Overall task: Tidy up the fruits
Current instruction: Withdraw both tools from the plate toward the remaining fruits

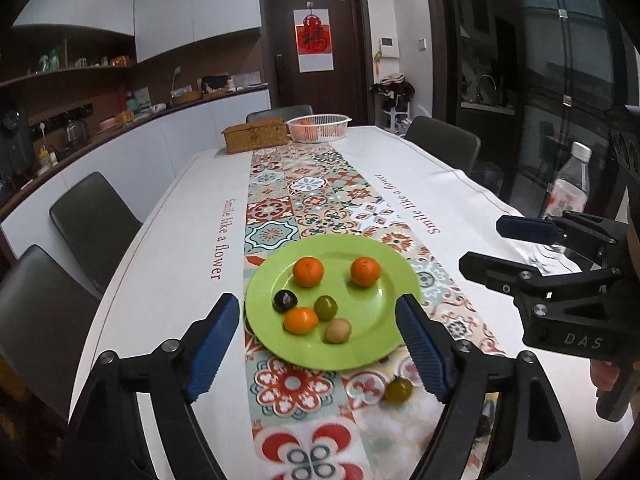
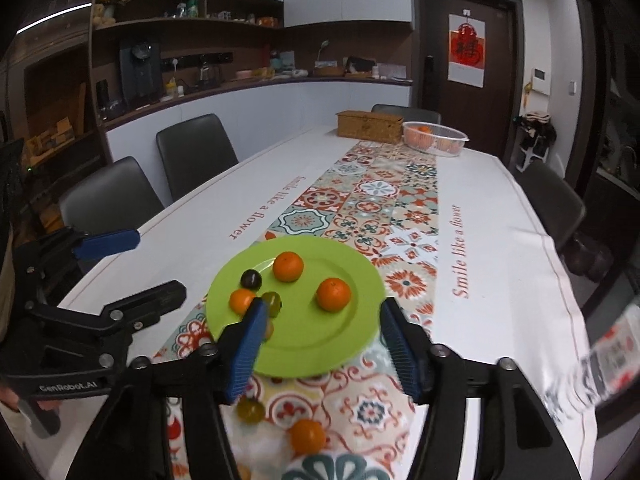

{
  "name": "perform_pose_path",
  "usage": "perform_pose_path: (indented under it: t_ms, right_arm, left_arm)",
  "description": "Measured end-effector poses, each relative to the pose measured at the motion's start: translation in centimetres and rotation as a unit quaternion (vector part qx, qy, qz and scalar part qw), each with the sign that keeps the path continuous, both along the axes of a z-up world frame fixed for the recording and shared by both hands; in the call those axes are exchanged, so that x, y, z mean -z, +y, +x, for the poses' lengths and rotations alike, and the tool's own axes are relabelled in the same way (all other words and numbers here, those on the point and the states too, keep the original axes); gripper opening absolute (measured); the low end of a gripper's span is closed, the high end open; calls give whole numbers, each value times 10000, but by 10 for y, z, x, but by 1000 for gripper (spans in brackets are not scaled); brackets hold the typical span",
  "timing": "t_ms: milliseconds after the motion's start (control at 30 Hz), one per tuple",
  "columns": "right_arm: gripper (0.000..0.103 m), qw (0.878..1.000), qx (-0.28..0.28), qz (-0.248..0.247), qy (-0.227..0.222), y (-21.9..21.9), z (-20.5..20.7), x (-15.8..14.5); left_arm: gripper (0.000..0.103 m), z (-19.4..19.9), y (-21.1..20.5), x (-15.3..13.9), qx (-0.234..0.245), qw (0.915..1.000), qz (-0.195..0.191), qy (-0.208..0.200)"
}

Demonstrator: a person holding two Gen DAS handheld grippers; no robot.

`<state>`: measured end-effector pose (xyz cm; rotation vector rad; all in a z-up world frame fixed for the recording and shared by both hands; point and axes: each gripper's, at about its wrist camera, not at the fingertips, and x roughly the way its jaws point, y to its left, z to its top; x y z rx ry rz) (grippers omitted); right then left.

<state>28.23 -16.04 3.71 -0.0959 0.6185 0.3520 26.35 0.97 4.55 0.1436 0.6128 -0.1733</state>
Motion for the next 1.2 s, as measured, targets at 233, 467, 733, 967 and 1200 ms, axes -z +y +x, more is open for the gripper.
perform_pose_path:
  t_ms: [233,467,733,967,1200]
  right_arm:
    - [67,9999,87,-8,-108,-13,-36,-7]
    - [68,9987,161,-293,-384,-18,-73,-7]
    - [68,9967,-1,-540,-610,-19,-110,0]
    - [68,9968,-232,-532,-558,-21,-127,12]
    - [68,9957,-366,-738,-428,-20,-132,28]
  left_arm:
    - [88,-41,-9,-4,67,9999,7,-111]
    - [90,-75,-16,1,175,9998,-1,-119]
    - [90,-109,-26,9,522,9977,120,-422]
    - [89,-126,-40,17,987,9924,387,-633]
    - [80,-126,-46,35,1337,9886,540,-443]
